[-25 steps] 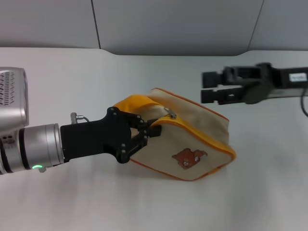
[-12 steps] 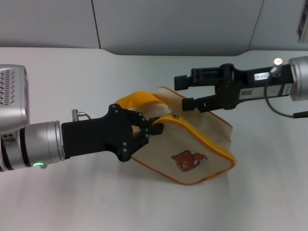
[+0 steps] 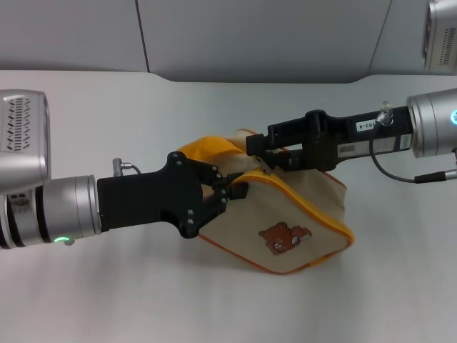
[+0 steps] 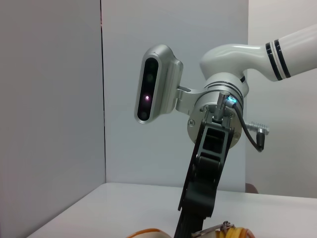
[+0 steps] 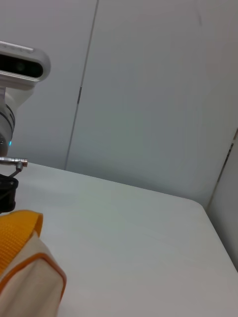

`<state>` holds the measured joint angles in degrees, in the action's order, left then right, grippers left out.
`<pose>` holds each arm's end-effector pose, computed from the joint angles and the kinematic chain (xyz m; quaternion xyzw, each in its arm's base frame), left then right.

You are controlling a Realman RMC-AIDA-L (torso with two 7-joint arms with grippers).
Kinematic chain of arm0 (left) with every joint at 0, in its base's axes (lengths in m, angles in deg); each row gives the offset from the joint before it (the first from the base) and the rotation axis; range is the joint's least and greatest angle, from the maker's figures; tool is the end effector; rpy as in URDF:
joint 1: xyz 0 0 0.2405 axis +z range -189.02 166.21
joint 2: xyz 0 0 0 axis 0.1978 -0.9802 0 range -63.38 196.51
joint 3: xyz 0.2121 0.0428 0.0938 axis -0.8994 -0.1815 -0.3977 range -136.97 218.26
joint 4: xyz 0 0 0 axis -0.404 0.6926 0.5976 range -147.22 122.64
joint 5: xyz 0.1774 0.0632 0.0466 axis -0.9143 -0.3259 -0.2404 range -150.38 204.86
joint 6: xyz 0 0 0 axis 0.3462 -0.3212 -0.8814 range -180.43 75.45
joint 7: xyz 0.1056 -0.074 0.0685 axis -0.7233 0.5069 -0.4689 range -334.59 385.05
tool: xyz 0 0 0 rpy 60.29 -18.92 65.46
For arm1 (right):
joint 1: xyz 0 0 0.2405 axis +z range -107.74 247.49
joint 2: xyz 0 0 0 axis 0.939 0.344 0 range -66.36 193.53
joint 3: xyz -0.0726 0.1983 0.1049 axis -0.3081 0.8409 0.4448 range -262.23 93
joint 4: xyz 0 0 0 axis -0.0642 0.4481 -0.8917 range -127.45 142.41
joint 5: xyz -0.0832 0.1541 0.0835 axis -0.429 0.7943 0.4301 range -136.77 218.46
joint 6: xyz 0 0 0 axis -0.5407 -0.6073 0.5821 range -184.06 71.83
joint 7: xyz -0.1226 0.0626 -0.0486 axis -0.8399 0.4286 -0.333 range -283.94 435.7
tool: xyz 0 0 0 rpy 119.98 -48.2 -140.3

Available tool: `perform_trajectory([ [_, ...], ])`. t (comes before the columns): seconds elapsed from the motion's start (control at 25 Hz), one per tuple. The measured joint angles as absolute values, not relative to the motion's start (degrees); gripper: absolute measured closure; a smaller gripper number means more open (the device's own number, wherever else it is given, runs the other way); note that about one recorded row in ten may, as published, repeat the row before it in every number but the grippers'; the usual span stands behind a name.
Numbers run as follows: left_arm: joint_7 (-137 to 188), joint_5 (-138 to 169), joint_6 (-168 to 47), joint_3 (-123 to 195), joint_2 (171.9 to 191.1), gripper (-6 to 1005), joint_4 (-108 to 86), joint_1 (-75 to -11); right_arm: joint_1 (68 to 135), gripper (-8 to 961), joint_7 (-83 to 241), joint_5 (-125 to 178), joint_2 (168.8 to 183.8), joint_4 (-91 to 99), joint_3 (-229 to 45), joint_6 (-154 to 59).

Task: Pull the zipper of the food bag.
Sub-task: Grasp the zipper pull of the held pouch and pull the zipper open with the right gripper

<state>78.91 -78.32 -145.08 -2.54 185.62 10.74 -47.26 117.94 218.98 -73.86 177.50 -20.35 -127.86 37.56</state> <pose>-0.1981 0.3010 -0.0255 -0.9412 -0.0406 -0.3205 0.0991 0.1549 0.3497 0.0058 0.7652 -0.5993 -0.2071 0.1114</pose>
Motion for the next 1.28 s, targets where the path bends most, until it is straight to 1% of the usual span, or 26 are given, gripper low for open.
perform_trajectory([
  [0.32, 79.1, -78.3, -144.9, -2.6, 185.66, 936, 10.7, -47.3, 117.8, 654, 217.8, -73.9, 177.58, -20.5, -128.7, 37.2],
  [0.68, 79.3, -78.1, -144.1, -2.6, 185.66, 938, 10.6, -47.3, 117.6, 834, 217.8, -73.6, 177.58, -20.7, -129.2, 38.0],
  [0.92, 79.4, -78.1, -143.7, -2.4, 185.58, 938, 10.4, -46.9, 116.6, 835, 218.1, -73.6, 177.63, -22.1, -129.3, 38.3],
  [1.08, 79.4, -78.0, -143.7, -2.3, 185.57, 940, 10.3, -46.8, 115.8, 853, 217.5, -73.6, 178.15, -23.8, -129.3, 38.4],
  [1.28, 79.5, -78.0, -144.0, -2.4, 185.59, 942, 10.1, -46.7, 115.1, 939, 216.0, -73.6, 178.67, -24.5, -129.3, 38.3],
])
